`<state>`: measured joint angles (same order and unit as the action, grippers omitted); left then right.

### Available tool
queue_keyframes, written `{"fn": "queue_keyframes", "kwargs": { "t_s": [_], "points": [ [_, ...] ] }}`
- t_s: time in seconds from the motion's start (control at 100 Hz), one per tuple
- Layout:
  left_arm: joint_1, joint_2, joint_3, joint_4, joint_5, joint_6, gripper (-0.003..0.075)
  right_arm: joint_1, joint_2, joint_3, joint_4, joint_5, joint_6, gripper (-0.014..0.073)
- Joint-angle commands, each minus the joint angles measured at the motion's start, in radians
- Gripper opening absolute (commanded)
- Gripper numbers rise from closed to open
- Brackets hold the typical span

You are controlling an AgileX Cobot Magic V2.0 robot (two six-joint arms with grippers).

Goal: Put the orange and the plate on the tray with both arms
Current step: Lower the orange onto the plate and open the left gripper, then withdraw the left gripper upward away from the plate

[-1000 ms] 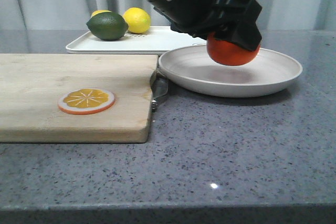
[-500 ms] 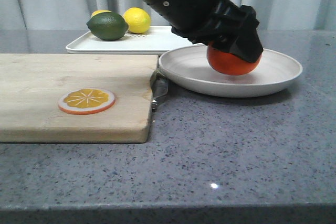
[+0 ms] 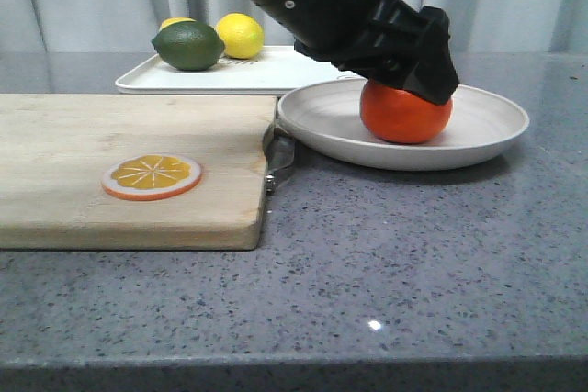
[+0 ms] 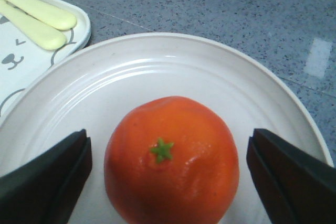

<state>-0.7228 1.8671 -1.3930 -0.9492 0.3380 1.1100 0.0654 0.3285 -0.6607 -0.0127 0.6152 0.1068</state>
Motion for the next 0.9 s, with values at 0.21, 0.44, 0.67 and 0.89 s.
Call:
{"fn": "queue_keyframes", "kwargs": {
  "t_s": [0.21,0.44,0.67,0.89],
  "points": [
    [0.048,-0.165,-0.036,-0.029,-0.058,-0.033,0.059,0.002,0.018,-0.033,0.0,-0.084,0.001,0.05],
    [0.171,-0.307,0.028,-0.029,-0.056,-0.104,0.059,0.002,0.018,-0.033,0.0,-0.083,0.001,0.05],
    [0.267,-0.522,0.224,-0.029,-0.098,-0.104,0.0589,0.002,0.018,-0.033,0.0,-0.083,0.001,0.05],
    [0.283,-0.76,0.473,-0.027,-0.18,-0.104,0.0589,0.002,0.018,-0.033,0.0,-0.077,0.001,0.05]
  ]
}}
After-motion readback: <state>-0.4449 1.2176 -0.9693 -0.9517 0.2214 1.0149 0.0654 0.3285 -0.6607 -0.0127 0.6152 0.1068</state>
